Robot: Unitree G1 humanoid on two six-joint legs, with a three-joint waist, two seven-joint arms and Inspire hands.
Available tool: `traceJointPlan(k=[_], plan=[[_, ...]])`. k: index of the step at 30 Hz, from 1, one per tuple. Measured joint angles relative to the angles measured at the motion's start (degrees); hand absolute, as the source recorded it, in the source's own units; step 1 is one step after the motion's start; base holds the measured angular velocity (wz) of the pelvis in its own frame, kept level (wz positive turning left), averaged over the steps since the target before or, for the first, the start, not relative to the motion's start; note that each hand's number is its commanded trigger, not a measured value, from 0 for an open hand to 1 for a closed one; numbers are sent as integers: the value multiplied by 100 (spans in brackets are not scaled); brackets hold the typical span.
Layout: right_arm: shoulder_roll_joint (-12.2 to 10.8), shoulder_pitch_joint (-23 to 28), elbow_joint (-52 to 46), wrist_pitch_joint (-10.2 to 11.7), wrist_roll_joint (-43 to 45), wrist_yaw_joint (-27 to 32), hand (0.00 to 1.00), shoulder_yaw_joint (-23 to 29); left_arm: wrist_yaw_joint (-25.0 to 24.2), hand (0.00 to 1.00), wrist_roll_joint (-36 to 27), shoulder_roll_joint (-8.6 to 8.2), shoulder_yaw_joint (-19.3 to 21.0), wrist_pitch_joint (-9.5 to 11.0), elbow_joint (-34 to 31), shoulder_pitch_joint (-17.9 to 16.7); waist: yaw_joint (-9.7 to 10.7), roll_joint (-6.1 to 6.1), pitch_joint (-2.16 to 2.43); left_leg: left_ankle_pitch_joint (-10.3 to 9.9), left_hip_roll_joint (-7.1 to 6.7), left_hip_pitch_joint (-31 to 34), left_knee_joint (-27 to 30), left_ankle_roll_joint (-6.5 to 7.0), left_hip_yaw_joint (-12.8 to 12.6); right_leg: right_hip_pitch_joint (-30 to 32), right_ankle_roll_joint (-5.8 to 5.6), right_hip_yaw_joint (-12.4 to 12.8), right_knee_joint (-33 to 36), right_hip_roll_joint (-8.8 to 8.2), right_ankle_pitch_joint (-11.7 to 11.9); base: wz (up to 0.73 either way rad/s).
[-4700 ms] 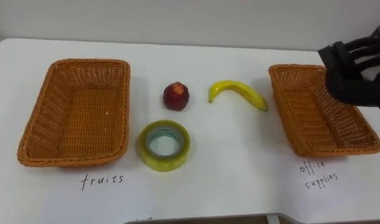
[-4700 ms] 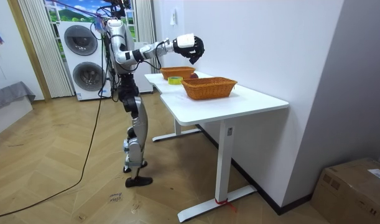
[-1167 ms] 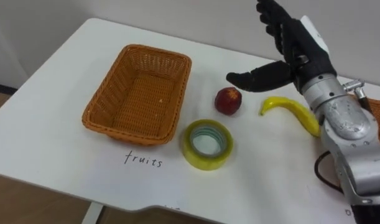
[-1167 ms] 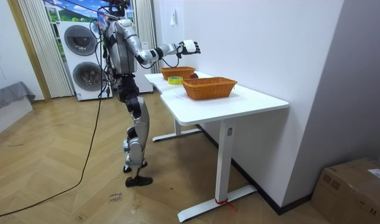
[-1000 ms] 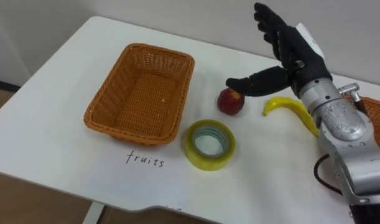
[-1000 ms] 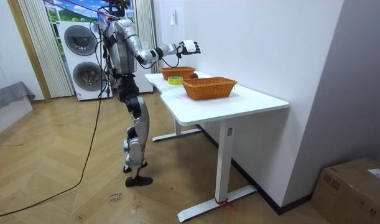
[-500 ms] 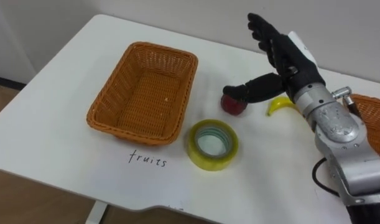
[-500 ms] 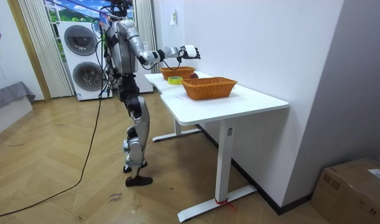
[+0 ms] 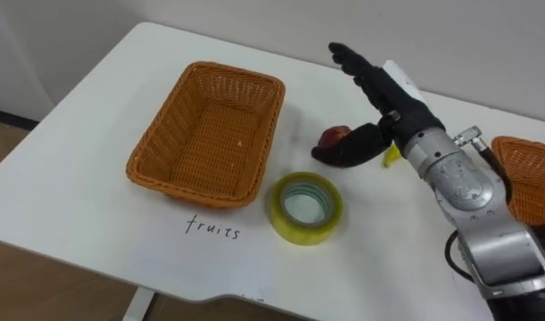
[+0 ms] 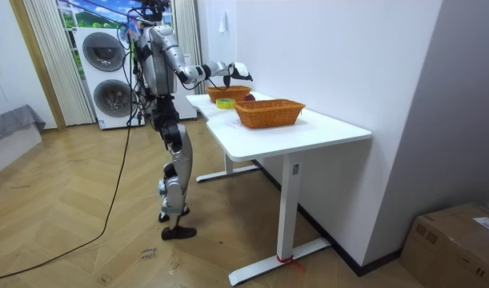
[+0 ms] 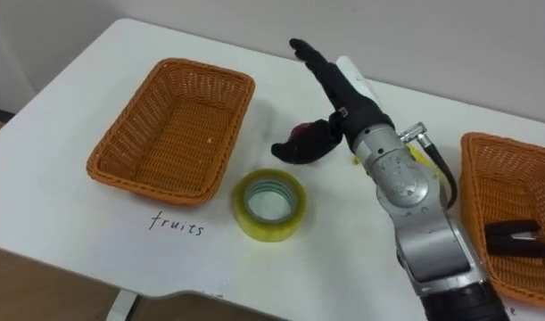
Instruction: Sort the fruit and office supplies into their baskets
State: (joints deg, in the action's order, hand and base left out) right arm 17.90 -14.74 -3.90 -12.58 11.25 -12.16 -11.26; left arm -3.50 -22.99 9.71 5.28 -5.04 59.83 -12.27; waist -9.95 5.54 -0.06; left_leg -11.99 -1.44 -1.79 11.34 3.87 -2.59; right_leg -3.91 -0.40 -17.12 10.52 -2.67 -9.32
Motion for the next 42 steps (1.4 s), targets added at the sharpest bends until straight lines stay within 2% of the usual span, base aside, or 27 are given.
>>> traceJointPlan(k=[5,12,27,42], plan=[[-60,13,32,-8,286,-169,0,-126,13,0,1,1,7,0,51,-22,-42,2,-14,10,-20,8,-17,14,-14,-2,-1,-11,10,-20,-1,-1],[-195,33,32,-8,521,-332,0,-137,9,0,2,1,11,-1,46,-22,-132,19,-10,13,-26,-3,0,17,-38,-27,-1,-9,10,-19,0,-1],[-192,188,74,-7,591,-431,0,-137,5,0,10,4,8,0,43,-55,-139,-9,-33,14,-27,-37,-17,19,-39,-28,-1,-13,9,-15,0,0],[-157,411,133,-2,852,-531,0,-127,-132,0,25,50,40,14,43,-94,-137,48,-10,15,-27,-35,-43,20,-44,-34,-1,3,9,-7,0,0]])
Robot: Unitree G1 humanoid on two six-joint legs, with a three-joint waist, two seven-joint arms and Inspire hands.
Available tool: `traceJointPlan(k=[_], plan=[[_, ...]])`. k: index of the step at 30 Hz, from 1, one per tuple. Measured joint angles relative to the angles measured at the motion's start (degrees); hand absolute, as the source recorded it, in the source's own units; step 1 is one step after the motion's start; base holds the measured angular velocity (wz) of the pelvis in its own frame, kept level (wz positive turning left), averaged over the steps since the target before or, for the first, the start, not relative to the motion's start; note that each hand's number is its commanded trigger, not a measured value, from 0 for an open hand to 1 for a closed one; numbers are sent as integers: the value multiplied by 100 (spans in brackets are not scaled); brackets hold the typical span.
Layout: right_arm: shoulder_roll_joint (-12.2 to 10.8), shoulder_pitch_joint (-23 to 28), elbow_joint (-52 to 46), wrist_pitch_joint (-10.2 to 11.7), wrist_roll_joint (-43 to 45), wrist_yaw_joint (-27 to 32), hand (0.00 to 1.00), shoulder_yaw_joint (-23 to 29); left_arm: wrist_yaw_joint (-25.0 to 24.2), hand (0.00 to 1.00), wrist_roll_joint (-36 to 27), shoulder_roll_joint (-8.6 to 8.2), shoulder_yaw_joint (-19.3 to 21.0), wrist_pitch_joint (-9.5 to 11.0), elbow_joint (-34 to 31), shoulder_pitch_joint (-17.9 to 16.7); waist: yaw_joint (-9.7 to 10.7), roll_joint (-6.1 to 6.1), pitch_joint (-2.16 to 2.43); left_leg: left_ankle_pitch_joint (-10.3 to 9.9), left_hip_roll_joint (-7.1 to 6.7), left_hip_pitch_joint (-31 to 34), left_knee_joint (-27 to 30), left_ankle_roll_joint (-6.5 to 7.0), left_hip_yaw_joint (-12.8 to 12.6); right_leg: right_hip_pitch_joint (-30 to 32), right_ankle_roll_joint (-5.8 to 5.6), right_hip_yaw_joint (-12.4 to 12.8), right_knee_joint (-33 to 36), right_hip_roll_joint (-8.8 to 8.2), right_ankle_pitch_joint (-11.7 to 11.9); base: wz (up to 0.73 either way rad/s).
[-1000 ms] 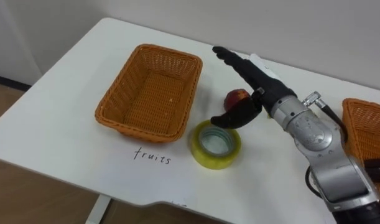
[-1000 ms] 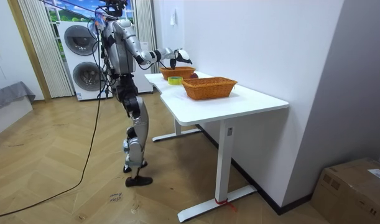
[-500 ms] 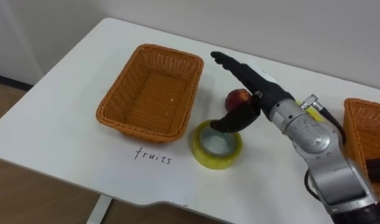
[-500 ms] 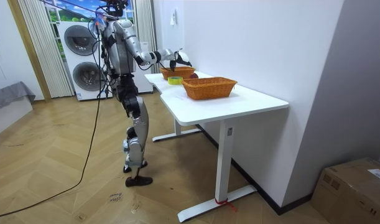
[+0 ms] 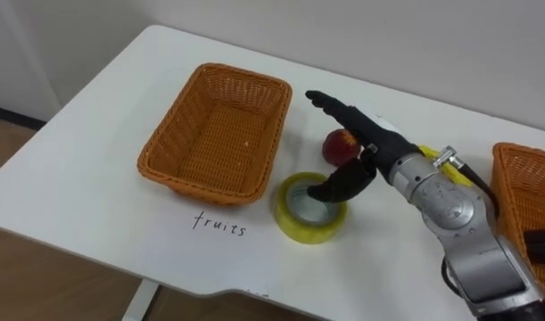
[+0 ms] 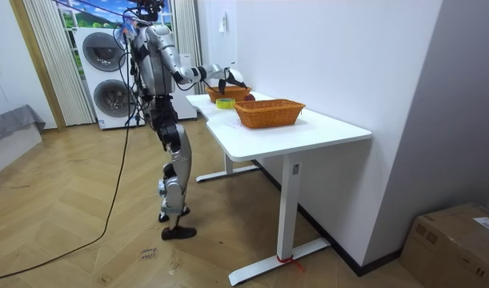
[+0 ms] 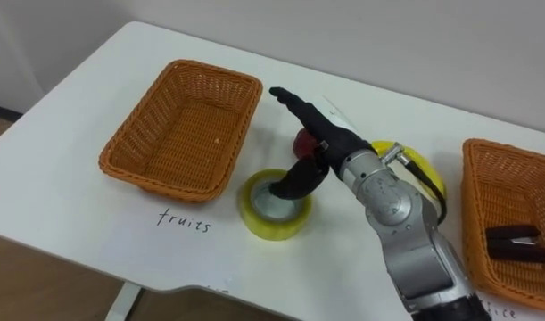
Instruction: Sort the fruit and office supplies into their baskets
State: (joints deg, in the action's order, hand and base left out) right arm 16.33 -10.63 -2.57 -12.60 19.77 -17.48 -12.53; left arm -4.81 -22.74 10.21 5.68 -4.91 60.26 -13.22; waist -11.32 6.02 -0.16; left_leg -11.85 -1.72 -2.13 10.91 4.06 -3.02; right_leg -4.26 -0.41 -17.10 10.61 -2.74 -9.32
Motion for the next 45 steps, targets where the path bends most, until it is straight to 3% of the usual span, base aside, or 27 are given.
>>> traceJointPlan(k=[6,21,29,45], plan=[[5,82,34,0,97,-30,0,0,-53,0,0,5,28,0,0,-1,3,-10,-6,0,-1,2,-1,0,-1,4,0,121,-9,30,0,0],[18,231,198,15,109,-84,0,-4,-47,0,-15,31,-5,-63,-7,3,9,-3,-5,2,0,-44,-13,-1,-3,-14,0,145,-5,29,0,0],[-1,234,385,135,516,-98,0,-3,-32,0,-6,33,-3,-62,-22,-2,-13,1,-6,3,-6,-67,-3,-2,-1,-53,-1,281,-9,42,1,0],[-20,234,500,238,715,-85,0,-2,-32,0,98,35,21,-85,-9,-10,-31,-5,-9,14,-4,-69,4,-17,23,-69,0,280,-16,52,1,0]])
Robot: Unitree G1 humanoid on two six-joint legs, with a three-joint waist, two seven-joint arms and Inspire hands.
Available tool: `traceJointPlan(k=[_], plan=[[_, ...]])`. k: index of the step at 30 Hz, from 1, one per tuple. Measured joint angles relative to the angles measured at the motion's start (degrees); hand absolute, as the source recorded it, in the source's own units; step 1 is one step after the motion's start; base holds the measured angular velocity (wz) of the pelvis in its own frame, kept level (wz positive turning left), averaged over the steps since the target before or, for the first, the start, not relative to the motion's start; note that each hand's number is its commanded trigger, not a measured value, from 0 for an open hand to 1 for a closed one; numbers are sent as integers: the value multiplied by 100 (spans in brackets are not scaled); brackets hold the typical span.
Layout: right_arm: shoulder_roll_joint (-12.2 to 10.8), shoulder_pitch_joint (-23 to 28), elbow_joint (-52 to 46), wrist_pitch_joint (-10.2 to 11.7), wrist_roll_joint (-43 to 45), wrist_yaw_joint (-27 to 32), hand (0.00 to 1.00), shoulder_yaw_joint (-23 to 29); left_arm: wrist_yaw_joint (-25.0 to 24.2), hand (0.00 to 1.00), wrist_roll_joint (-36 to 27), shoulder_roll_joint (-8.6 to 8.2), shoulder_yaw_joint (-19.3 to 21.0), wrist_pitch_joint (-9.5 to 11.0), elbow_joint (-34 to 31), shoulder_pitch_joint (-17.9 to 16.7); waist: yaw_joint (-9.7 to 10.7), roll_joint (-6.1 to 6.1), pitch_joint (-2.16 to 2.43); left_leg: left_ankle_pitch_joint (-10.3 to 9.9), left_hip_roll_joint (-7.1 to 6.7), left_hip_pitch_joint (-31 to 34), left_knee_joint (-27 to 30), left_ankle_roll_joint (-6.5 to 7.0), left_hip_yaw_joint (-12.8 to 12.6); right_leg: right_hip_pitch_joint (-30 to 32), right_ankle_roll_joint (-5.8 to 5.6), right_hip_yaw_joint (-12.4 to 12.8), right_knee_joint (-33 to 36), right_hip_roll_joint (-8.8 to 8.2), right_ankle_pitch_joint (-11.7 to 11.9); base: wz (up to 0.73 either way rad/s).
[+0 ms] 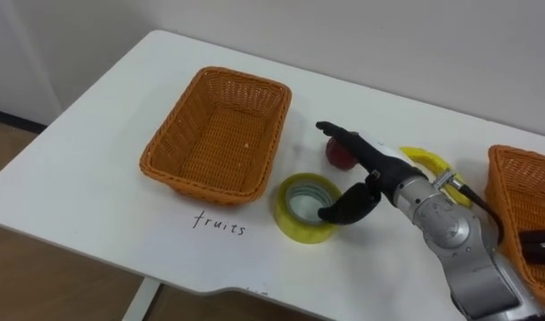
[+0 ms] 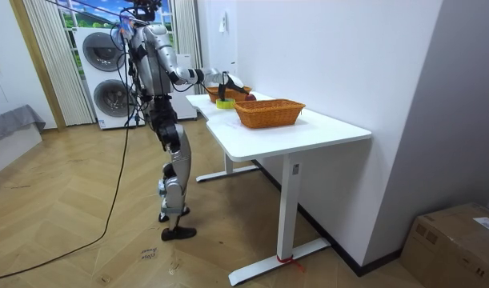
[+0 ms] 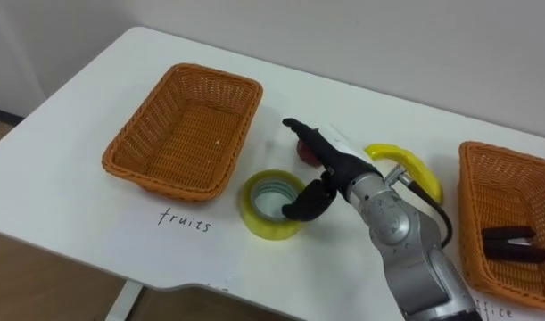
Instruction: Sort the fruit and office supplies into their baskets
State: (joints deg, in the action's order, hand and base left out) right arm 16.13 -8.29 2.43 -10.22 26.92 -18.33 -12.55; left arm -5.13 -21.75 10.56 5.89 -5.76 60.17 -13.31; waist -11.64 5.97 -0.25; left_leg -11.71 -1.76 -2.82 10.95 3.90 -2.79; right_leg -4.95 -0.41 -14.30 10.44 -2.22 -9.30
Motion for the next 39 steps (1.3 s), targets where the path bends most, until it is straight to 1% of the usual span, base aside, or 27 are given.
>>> traceJointPlan(k=[4,10,13,15,17,21,28,30,32,39], plan=[[-1,-2,0,29,164,4,0,-2,0,0,70,3,-14,-1,-5,3,-18,0,0,0,0,13,-2,0,1,13,0,-8,1,-1,0,0],[-22,-58,-32,-32,377,7,0,-33,0,0,134,24,-54,-9,-105,16,-32,7,1,0,1,28,-10,0,3,34,0,-19,13,-1,0,0],[-26,-65,-75,-104,574,-1,0,-33,-3,0,276,25,-45,-9,-115,77,-108,35,4,0,1,40,-21,0,3,60,0,-78,21,-7,0,0],[-47,-113,-76,-125,699,-16,0,-33,-8,0,276,25,-40,-9,-115,116,-148,63,-4,7,-1,90,-17,5,4,103,0,-111,23,-15,0,0],[-65,-127,-83,-134,722,-15,0,-33,-9,0,276,25,-39,-9,-114,112,-155,65,-5,13,-5,123,-12,13,16,121,0,-147,21,-24,0,6],[-131,-202,-106,-238,747,-53,0,-32,-12,0,269,28,-40,-9,-114,77,-159,64,-5,12,-6,125,-30,14,33,126,0,-144,20,-20,0,2],[-217,-274,-118,-248,1002,-165,0,-31,-35,0,257,28,-39,-5,-111,62,-152,64,-5,13,-6,152,-34,14,38,159,0,-135,26,-21,0,0],[-279,-289,-190,-300,1102,-194,0,-32,-52,0,257,28,-38,-4,-111,73,-146,65,-5,15,-6,188,-25,13,34,187,0,-138,24,-24,0,0],[-284,-289,-259,-365,1155,-245,0,-33,-58,0,257,28,-39,-4,-111,74,-147,64,-5,15,-6,195,-24,13,37,189,0,-149,23,-26,0,0],[-284,-289,-286,-366,1173,-295,0,-70,-68,0,261,27,-40,-4,-117,79,-163,64,-6,14,-5,206,-27,14,38,203,-1,-156,24,-58,0,0]])
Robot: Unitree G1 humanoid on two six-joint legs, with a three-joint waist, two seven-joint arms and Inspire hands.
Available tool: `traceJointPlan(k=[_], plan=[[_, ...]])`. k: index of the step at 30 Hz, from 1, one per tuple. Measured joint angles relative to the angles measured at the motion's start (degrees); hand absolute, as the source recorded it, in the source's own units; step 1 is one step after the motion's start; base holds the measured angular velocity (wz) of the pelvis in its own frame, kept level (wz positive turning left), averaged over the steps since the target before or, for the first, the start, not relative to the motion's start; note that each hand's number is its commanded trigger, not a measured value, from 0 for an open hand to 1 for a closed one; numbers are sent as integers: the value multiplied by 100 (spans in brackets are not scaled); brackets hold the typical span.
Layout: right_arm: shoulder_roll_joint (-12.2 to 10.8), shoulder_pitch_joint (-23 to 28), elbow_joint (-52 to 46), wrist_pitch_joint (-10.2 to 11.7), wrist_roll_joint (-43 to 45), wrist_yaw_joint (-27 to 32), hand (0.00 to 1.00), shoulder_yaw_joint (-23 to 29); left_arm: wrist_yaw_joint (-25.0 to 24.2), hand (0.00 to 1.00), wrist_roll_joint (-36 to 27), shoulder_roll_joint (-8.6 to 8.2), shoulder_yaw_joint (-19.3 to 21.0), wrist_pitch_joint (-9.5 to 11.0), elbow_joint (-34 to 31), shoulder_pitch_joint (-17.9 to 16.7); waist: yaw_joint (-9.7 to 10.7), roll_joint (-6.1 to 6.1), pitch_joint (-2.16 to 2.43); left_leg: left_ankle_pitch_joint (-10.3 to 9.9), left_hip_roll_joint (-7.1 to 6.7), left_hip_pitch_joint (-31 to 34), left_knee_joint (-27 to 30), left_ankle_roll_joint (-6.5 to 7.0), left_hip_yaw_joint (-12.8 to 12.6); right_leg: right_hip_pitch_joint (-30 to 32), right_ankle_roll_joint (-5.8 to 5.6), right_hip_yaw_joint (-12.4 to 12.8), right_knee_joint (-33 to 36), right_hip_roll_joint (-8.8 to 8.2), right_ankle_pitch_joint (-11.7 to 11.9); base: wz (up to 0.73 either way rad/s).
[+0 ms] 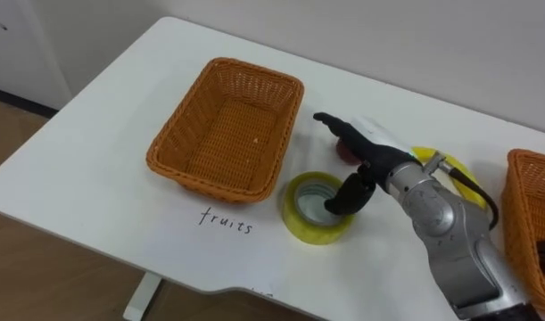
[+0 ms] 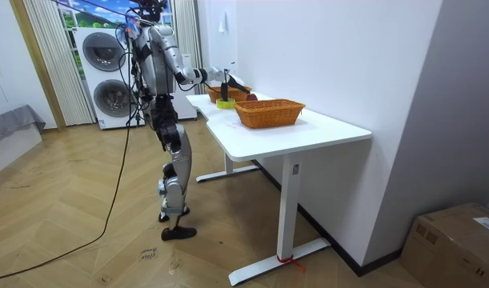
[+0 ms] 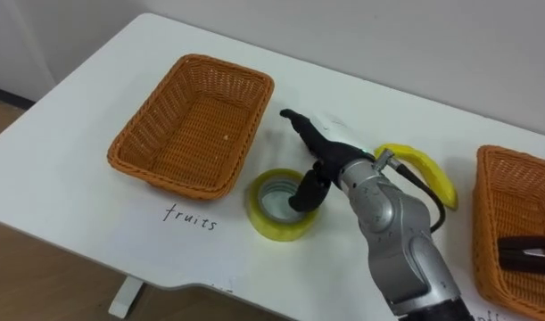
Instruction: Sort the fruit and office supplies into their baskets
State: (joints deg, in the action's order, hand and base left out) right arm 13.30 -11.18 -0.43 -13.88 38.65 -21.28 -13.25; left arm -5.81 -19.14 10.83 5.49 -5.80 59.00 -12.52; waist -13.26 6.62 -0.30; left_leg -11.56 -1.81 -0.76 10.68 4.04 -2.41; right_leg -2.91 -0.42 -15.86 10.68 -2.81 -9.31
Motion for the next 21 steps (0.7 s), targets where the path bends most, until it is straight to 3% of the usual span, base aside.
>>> traceJointPlan(k=[16,21], plan=[[9,3,-151,-8,224,-363,0,-338,12,0,-20,17,-7,8,6,52,-73,47,-27,0,-1,2,5,0,-1,2,0,2,2,33,0,0],[25,2,-232,-61,283,-517,0,-342,11,0,-19,16,-8,94,5,76,-127,84,-35,0,0,5,2,0,2,3,0,9,-3,34,0,0]])
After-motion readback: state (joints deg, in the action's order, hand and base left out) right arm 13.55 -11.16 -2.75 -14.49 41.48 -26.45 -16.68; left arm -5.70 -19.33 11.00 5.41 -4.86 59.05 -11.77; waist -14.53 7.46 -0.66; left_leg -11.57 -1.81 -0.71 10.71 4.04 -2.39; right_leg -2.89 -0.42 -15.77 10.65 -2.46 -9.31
